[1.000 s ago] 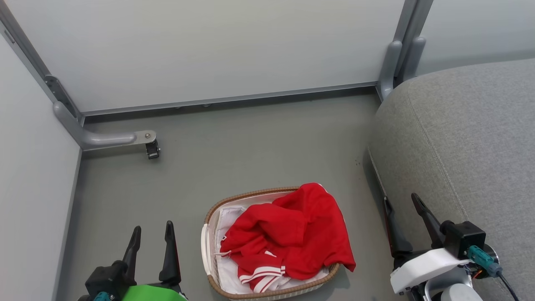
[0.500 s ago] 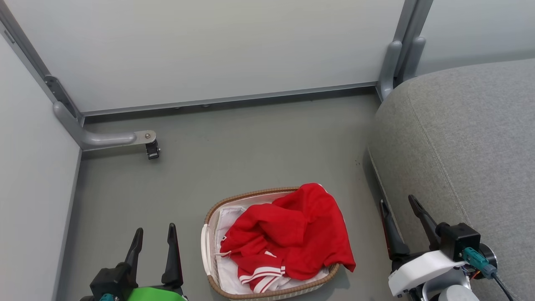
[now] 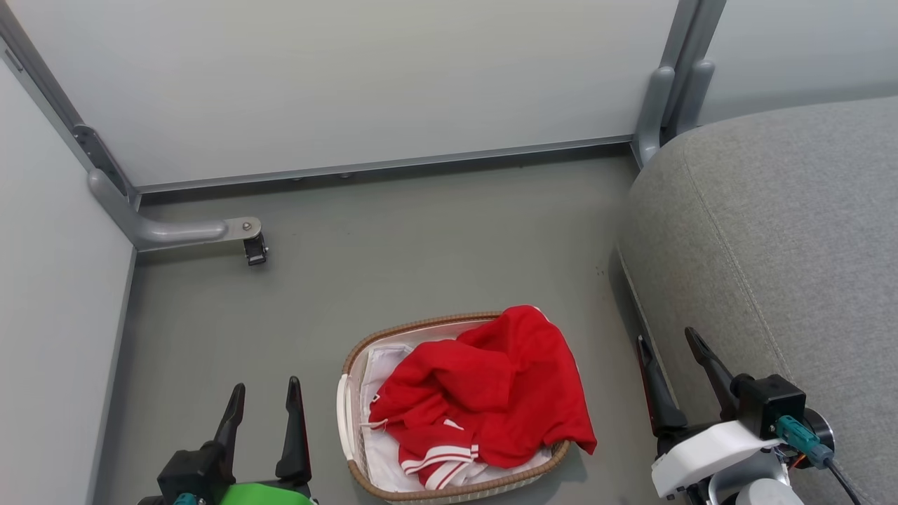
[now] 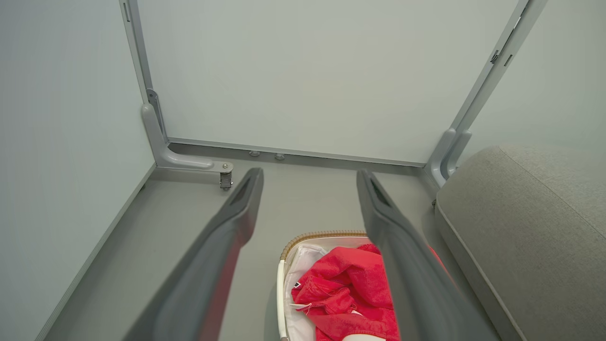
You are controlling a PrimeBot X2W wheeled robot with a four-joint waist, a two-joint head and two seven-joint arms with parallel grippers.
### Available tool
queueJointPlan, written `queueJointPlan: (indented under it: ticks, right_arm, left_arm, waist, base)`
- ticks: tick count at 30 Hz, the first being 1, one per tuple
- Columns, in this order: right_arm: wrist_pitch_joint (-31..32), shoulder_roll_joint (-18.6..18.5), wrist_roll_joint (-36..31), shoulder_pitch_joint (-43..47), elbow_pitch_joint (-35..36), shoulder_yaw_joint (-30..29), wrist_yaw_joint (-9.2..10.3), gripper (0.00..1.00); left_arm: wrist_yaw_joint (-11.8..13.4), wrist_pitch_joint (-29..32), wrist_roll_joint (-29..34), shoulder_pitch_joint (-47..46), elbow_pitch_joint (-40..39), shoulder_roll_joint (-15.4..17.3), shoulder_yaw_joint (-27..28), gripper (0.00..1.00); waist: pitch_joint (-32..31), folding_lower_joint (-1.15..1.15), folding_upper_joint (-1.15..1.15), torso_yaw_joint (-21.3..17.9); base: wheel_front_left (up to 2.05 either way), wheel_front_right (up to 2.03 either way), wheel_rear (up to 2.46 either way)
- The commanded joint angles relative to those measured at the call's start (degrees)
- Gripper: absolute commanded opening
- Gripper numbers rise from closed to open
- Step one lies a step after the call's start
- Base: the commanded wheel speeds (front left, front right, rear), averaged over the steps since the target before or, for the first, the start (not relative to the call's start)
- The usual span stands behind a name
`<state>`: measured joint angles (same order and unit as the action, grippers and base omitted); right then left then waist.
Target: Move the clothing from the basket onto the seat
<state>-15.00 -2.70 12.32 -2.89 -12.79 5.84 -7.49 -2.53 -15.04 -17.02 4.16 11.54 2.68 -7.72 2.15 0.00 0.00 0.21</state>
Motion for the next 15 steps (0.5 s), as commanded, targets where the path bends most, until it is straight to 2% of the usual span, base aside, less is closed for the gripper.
queueJointPlan:
  ticks: [1,8,15]
  right_arm:
    - [-0.3,-0.3,-0.4,0.7,0.2,0.0,-0.01,1.00]
    - [-0.3,-0.3,-1.0,-0.9,1.7,-0.5,0.00,1.00]
    - [-0.2,-0.3,-2.2,-3.6,3.5,-1.6,-0.01,1.00]
  left_arm:
    - [-0.2,-0.2,0.5,0.7,0.0,0.4,-0.1,1.00]
    - [-1.3,-0.1,2.2,-1.8,0.4,0.4,-0.9,1.00]
    - [-3.4,-0.1,7.9,-9.1,2.5,0.6,-2.2,1.00]
  waist:
    - [0.3,0.00,0.00,0.0]
    - [3.6,0.00,0.00,0.0]
    - [10.3,0.00,0.00,-1.0]
  base:
    - [0.00,0.00,0.00]
    - [0.00,0.00,0.00]
    - [0.00,0.00,0.00]
